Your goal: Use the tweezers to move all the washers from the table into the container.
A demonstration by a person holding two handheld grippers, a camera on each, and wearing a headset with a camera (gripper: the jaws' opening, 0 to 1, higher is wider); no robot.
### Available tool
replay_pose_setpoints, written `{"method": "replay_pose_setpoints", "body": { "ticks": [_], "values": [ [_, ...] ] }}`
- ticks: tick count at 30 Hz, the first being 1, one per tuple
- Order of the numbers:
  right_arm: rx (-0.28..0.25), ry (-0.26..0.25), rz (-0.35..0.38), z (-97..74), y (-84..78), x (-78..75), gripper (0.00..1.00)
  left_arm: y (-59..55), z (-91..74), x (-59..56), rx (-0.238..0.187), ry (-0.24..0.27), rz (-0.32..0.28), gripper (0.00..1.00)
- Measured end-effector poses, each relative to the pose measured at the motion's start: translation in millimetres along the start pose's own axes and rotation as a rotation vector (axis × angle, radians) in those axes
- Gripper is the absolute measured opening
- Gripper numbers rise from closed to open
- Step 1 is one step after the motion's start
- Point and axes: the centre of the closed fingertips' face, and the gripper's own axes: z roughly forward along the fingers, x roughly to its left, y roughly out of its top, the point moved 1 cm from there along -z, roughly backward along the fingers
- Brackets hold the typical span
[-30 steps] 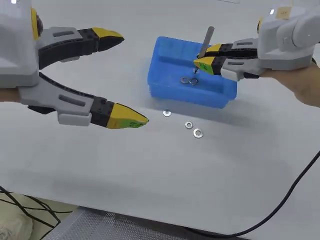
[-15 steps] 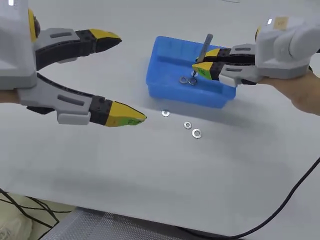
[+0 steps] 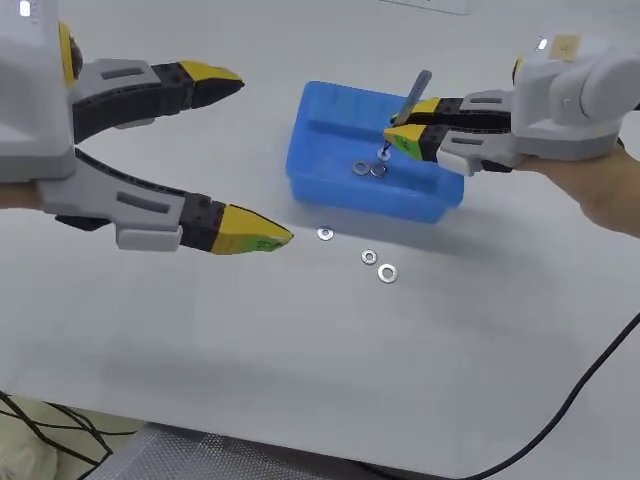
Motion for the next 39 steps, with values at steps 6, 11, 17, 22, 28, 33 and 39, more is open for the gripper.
{"method": "replay_pose_setpoints", "body": {
  "ticks": [6,11,17,22,28,33,39],
  "values": [
    [0.001,0.011,0.001,-1.0,3.4,4.5,0.09,3.4,4.1,4.7,-0.011,-0.006,-0.008,0.9],
    [0.007,0.043,-0.021,0.9,9.7,15.7,0.08,4.6,14.4,12.4,-0.01,-0.02,-0.011,0.87],
    [-0.009,0.081,-0.041,2.9,27.0,27.6,0.08,27.7,38.9,18.6,-0.07,-0.059,0.006,0.83],
    [0.006,0.093,-0.059,7.2,30.5,32.7,0.08,38.3,59.5,23.6,-0.076,-0.094,0.044,0.7],
    [0.046,0.105,-0.084,8.1,23.8,38.6,0.08,48.2,74.9,26.9,-0.091,-0.134,0.055,0.49],
    [0.054,0.12,-0.093,7.2,22.8,42.0,0.08,48.6,83.0,24.1,-0.069,-0.185,0.064,0.33],
    [0.06,0.134,-0.107,7.1,22.8,46.4,0.08,51.1,85.6,22.1,-0.074,-0.211,0.072,0.27]
  ]
}}
